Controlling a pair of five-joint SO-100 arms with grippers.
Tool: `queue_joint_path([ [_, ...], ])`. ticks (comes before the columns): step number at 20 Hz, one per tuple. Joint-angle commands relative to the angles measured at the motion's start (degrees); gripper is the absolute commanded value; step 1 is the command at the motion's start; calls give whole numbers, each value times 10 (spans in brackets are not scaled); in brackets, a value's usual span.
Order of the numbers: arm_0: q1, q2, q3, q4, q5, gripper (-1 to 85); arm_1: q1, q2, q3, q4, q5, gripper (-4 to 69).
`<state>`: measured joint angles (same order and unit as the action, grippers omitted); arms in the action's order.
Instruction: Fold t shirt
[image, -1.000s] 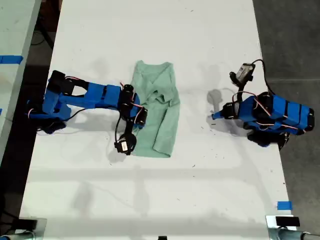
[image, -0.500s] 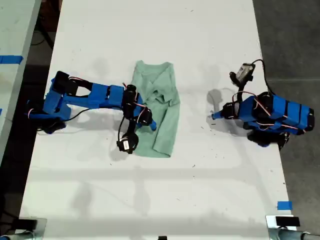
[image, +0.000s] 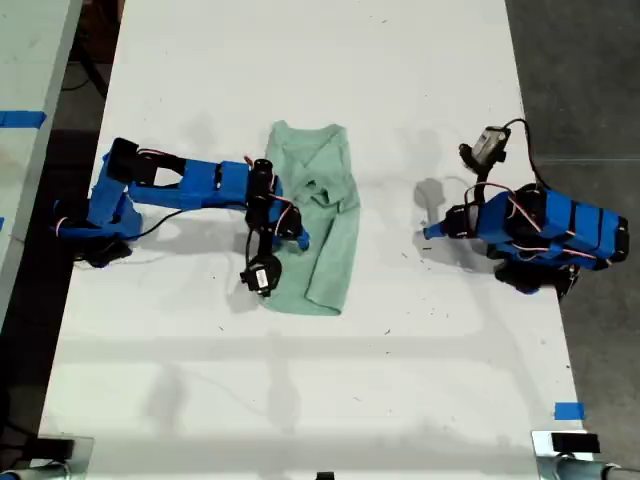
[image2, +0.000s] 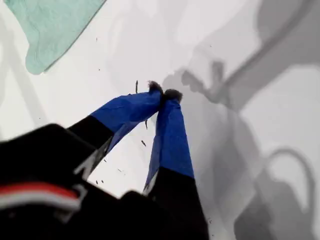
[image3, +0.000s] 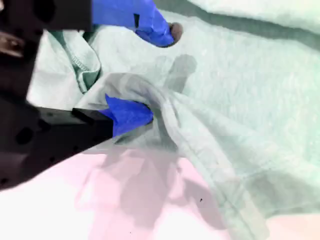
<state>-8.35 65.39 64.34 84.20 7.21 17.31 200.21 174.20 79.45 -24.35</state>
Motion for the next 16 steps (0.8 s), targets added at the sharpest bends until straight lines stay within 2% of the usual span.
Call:
queue_joint_path([
  [1, -13, 50, -104, -34, -8, 201, 4, 7, 26, -4, -2, 17],
  [4, -8, 70, -104, -71, -22, 196, 4, 7, 26, -4, -3, 17],
  [9, 24, 142, -95, -134, -91, 181, 6, 7, 26, -4, -4, 17],
  [12, 48, 153, -90, -200, -123, 164, 8, 7, 26, -4, -4, 17],
  [14, 50, 156, -85, -170, -134, 164, 7, 7, 26, -4, -4, 17],
  [16, 34, 187, -57, -82, -148, 168, 7, 7, 26, -4, -5, 17],
])
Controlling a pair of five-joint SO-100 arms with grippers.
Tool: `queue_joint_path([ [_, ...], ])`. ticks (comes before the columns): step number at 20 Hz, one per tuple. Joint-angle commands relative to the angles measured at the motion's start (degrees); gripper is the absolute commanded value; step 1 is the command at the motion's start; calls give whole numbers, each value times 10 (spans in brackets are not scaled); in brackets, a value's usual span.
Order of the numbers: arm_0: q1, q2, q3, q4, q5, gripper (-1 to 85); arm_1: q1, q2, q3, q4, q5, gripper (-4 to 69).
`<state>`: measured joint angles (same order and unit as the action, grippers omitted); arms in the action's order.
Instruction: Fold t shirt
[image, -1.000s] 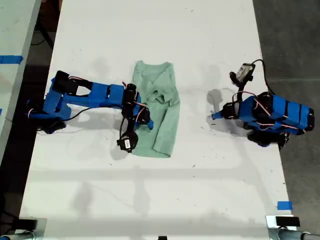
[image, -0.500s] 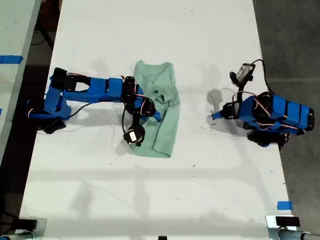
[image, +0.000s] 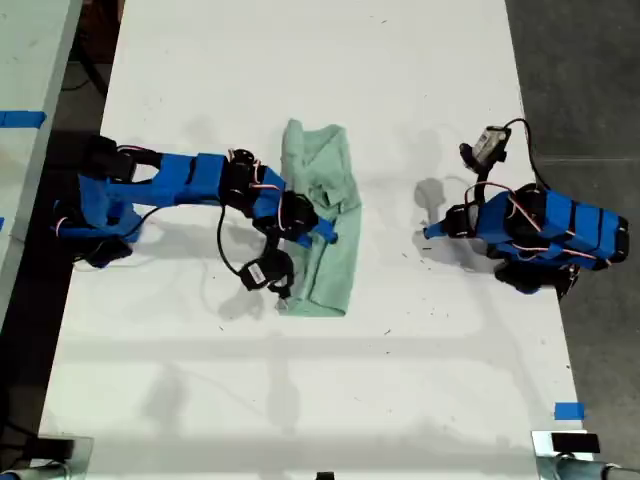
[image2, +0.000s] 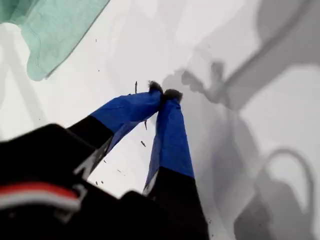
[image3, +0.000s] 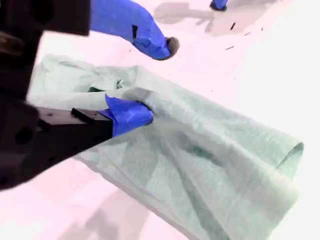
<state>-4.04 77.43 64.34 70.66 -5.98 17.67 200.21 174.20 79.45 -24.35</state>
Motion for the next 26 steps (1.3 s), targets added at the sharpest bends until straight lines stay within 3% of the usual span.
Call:
queue_joint_path([
  [1, -19, 80, -34, 87, -19, 177, 4, 7, 27, -4, -5, 17],
  [6, -45, 112, 13, 217, -44, 238, 4, 7, 27, -4, -5, 17],
  [9, -51, 278, 136, 216, -78, 240, 4, 7, 27, -4, -6, 17],
  [11, -51, 466, 273, 163, -102, 218, 4, 7, 27, -4, -6, 17],
  [19, 10, 1117, 974, -200, -83, 63, 5, 7, 27, -4, -6, 17],
  [21, 4, 1254, 1096, -207, -62, 39, 5, 7, 27, -4, -6, 17],
  [23, -24, 1252, 1146, -246, 4, 21, 5, 7, 27, -4, -6, 17],
  [25, -77, 1252, 1203, -271, 25, 1, 5, 7, 27, -4, -6, 17],
  [26, -111, 1250, 1203, -231, 7, -1, 4, 7, 27, -4, -5, 17],
])
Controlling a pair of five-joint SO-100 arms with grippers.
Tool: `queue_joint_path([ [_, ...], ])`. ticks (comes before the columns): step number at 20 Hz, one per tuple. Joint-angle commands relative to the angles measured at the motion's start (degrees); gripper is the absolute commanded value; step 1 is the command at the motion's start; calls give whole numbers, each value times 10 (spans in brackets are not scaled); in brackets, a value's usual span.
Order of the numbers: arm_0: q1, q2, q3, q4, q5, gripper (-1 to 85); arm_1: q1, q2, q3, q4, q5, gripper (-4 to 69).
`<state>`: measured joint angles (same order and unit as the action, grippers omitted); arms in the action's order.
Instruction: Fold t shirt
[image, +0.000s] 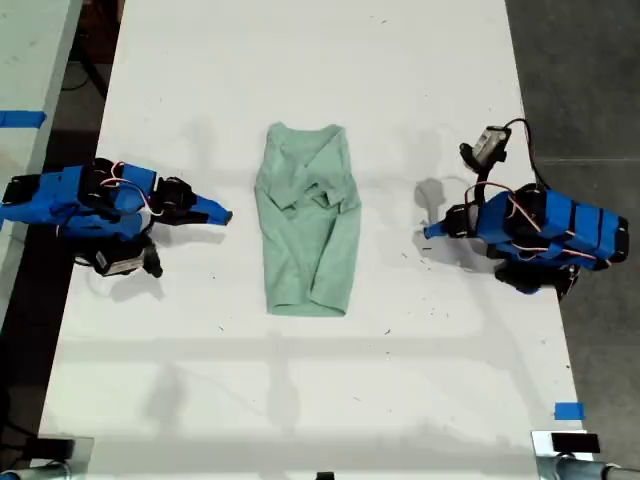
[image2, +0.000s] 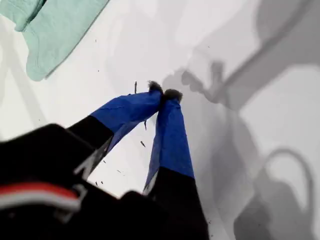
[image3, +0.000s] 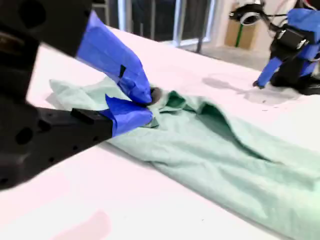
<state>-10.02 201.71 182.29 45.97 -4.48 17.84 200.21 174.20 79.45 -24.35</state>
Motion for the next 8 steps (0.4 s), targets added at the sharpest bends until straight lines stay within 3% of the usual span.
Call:
queue_joint_path([
  [1, -83, 9, 20, 51, -10, -1, -2, 7, 27, -4, -2, 17],
  [3, -115, 9, 21, 60, -10, -2, -3, 7, 27, -4, -2, 17],
  [8, -101, 9, 21, 56, -18, -2, -4, 7, 27, -4, 2, 17],
])
